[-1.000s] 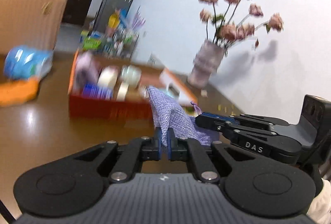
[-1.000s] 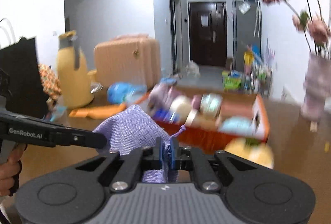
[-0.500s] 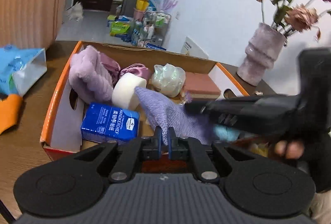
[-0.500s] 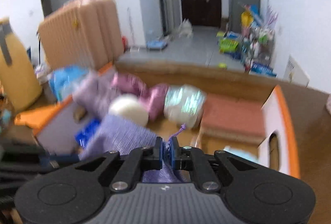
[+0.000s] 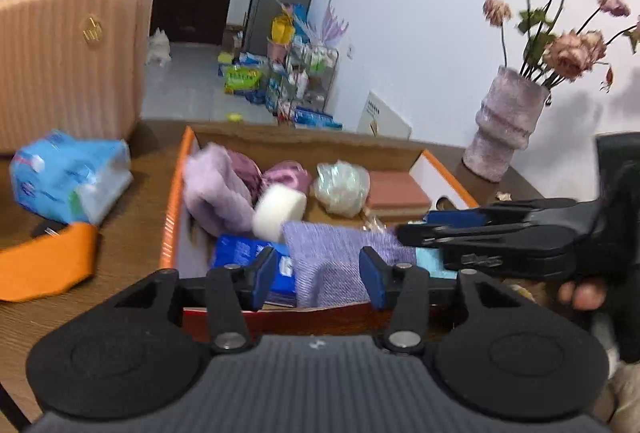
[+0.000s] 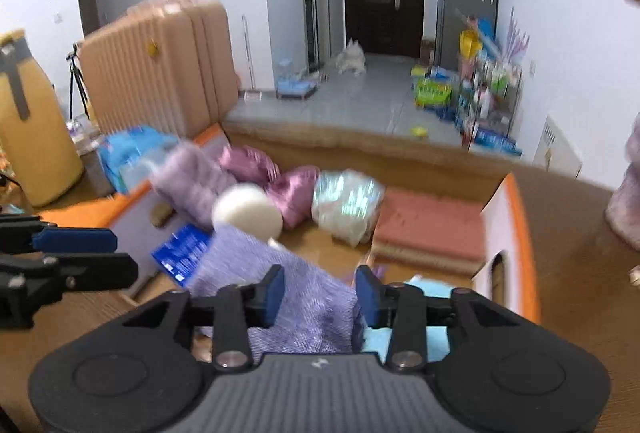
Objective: Organize soft objects
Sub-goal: 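Lower the pouch into the box and open both tools, then withdraw both tools and move them to the yellow-and-white plush toy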
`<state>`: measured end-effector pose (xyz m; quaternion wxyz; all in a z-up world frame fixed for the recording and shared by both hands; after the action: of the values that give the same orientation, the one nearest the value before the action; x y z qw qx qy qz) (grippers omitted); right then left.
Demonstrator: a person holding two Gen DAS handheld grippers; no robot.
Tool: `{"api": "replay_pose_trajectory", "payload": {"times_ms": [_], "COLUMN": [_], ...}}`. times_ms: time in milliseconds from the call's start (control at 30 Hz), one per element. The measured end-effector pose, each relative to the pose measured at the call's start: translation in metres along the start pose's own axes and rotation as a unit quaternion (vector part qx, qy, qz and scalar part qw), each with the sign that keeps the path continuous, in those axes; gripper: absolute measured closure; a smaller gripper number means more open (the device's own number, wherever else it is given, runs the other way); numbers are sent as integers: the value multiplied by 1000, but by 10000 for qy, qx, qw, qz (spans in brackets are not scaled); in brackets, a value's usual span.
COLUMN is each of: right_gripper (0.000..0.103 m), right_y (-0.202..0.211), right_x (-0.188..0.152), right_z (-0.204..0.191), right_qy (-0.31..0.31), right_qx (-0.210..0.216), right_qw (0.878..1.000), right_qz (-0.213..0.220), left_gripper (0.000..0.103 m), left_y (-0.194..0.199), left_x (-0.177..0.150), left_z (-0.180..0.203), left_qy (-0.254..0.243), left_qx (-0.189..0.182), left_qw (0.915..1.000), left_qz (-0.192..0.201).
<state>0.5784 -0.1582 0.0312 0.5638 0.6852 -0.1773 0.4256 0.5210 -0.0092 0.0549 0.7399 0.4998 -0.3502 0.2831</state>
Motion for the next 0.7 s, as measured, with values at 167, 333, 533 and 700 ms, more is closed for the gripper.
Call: {"api": "replay_pose_trajectory", "payload": {"times_ms": [167,333,533,700], "right_gripper": [51,46,43,31], "right_y": [73,140,205,245], "right_x": [12,4,-28,-84], "right_z": [8,15,6,-15], "right_qy": [35,-28,-153,-200], "right_qx": [-133,-244,-194,-41], "right_qw": [9986,9957,9913,9877], "right_qz": [505,897,1294,1549], "left_gripper": [48,42,35,28], "left_y": [56,109,167,205], "left_x": [1,-10,-34,-80], "left_z": [-6,-8,11,32], "left_qy": [-222,-299,-501,-488], "left_qx": [258,463,541,343], "left_qw": [9990,9972,9933,9923], "left_qz": [284,515,886,1086]}}
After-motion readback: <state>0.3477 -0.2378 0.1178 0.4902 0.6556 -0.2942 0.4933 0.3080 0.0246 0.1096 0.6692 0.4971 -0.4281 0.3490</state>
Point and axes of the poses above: each gripper's, at about its wrist camera, not at the fingertips, and y roughly against the way its jaws point, z to its right, x to its top, the point moved 9 cm from there along -y, roughly the way its jaws point, and after that the axes turned 5 degrees about -x, right-handed, at the moved point
